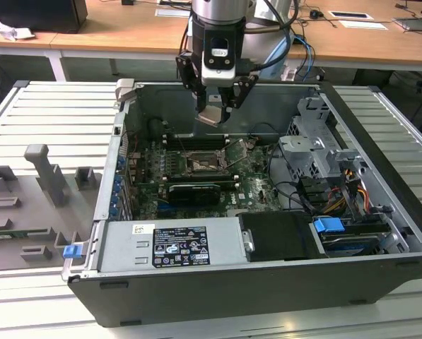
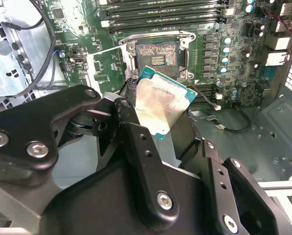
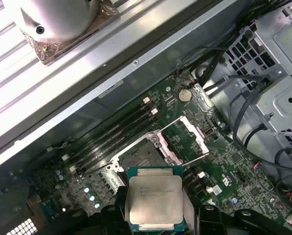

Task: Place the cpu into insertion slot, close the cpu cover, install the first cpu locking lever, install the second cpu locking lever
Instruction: 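Place the cpu into insertion slot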

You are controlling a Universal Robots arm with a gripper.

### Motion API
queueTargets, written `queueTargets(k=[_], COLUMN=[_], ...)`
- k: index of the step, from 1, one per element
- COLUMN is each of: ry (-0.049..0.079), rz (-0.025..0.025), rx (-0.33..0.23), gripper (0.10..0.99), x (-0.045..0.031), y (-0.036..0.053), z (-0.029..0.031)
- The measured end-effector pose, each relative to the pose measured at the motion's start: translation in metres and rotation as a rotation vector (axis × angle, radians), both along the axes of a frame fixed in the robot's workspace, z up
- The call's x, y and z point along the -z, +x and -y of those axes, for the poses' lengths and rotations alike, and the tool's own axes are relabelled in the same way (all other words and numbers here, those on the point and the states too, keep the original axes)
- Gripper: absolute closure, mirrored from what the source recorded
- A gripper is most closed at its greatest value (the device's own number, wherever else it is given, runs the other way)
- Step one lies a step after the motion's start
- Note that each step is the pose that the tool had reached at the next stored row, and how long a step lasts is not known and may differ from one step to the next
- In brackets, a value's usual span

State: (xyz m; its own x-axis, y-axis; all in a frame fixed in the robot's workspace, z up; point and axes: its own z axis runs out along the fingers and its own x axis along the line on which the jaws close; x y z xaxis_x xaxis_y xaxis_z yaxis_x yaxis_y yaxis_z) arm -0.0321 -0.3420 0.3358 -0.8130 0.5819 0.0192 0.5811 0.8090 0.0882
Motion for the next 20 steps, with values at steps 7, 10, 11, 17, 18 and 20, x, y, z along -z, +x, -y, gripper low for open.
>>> queueTargets(k=[7, 10, 11, 17, 18, 20], ry=[0.000, 0.000, 0.000, -0.002, -0.002, -0.002], rz=[0.0000, 0.0001, 0.0001, 0.0001, 0.0000, 0.0000], rx=[0.028, 0.043, 0.045, 0.049, 0.049, 0.055], gripper=[0.561, 0.561, 0.561, 0.561, 0.561, 0.561], x=[0.0011, 0.0020, 0.0024, 0.0054, 0.0057, 0.0059], y=[0.0000, 0.0000, 0.0000, 0.0000, 0.0000, 0.0000], z=[0.0000, 0.0000, 0.0000, 0.0000, 0.0000, 0.0000])
